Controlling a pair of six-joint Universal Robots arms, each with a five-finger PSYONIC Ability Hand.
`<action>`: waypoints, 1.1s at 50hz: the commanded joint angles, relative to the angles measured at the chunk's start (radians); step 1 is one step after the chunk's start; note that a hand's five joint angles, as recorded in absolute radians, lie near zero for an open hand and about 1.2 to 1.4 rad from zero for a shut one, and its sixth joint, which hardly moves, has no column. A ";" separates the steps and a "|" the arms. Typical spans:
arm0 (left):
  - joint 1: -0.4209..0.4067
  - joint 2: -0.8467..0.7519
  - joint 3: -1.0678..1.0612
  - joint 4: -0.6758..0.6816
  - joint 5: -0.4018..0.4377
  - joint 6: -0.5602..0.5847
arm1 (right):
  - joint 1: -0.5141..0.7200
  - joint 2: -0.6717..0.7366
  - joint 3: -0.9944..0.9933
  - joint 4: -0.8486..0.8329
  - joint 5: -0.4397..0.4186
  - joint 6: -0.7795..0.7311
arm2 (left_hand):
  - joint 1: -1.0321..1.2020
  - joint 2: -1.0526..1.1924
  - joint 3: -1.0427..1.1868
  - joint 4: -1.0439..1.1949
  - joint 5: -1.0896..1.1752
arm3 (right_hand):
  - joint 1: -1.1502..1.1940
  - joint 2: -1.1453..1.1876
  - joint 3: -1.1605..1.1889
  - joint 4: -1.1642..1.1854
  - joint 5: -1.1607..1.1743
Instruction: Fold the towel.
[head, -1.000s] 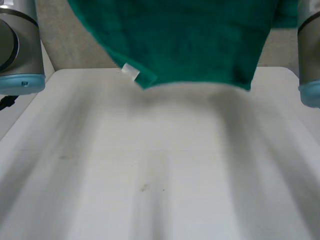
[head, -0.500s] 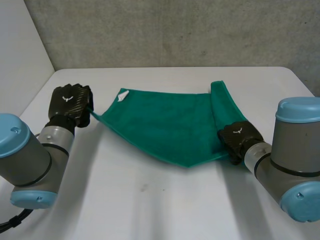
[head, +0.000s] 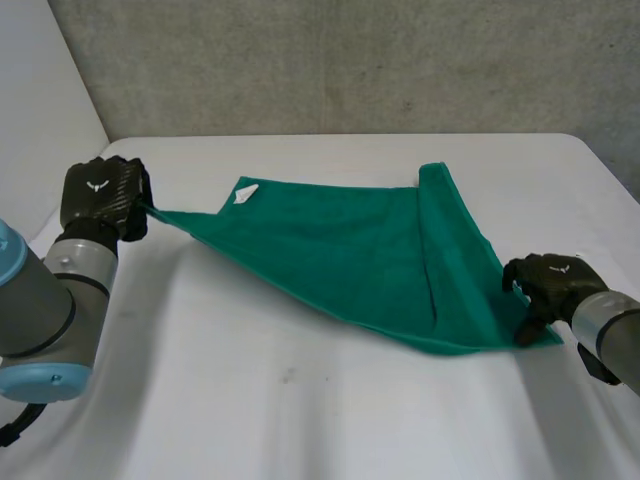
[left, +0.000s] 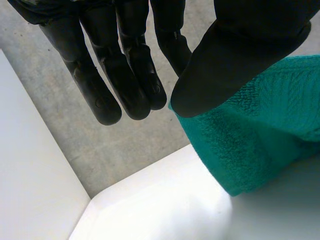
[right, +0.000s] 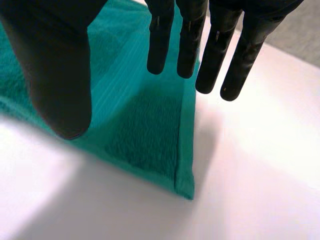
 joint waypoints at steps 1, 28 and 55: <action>0.021 -0.001 0.008 0.001 0.003 -0.001 | -0.063 0.005 0.022 0.023 -0.126 -0.016 | 0.246 0.196 0.203 0.201 0.220 | 0.099 0.035 0.039 0.039 0.035; 0.020 -0.016 0.009 0.001 0.007 0.002 | -0.068 0.098 0.031 -0.052 -0.150 -0.191 | 0.246 0.196 0.203 0.201 0.220 | 0.149 0.085 0.089 0.089 0.085; 0.020 -0.025 0.009 0.001 0.007 0.005 | -0.057 0.195 -0.133 -0.052 -0.110 -0.181 | 0.246 0.196 0.203 0.201 0.220 | 0.280 0.217 0.221 0.221 0.217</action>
